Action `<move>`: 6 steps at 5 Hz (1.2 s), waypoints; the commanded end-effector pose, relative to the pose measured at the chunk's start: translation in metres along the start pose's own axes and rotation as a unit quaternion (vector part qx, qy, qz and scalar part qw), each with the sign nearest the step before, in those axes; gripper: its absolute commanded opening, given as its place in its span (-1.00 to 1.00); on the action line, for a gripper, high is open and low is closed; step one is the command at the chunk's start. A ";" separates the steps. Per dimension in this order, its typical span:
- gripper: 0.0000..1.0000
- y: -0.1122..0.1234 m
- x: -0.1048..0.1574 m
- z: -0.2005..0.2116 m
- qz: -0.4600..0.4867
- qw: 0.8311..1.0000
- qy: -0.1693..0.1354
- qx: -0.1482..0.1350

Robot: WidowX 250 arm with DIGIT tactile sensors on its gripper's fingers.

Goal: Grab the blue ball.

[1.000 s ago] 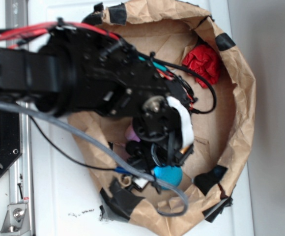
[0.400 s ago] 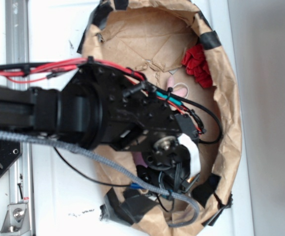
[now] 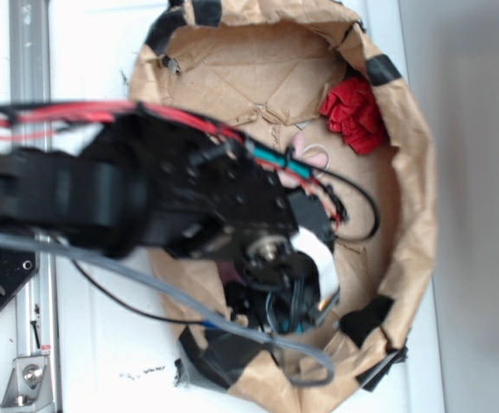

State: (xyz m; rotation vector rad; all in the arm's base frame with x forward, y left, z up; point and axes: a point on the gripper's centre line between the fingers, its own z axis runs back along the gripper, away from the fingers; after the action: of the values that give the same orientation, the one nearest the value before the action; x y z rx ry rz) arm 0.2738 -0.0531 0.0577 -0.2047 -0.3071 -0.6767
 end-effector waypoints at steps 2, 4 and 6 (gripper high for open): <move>-1.00 0.047 -0.025 0.162 0.215 0.968 0.049 0.123; -1.00 0.025 -0.044 0.176 0.445 0.877 0.071 0.165; -1.00 0.022 -0.048 0.166 0.455 0.872 0.068 0.168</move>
State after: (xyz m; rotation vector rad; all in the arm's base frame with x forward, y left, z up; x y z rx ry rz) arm 0.2106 0.0592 0.1779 0.0381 -0.1077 0.3082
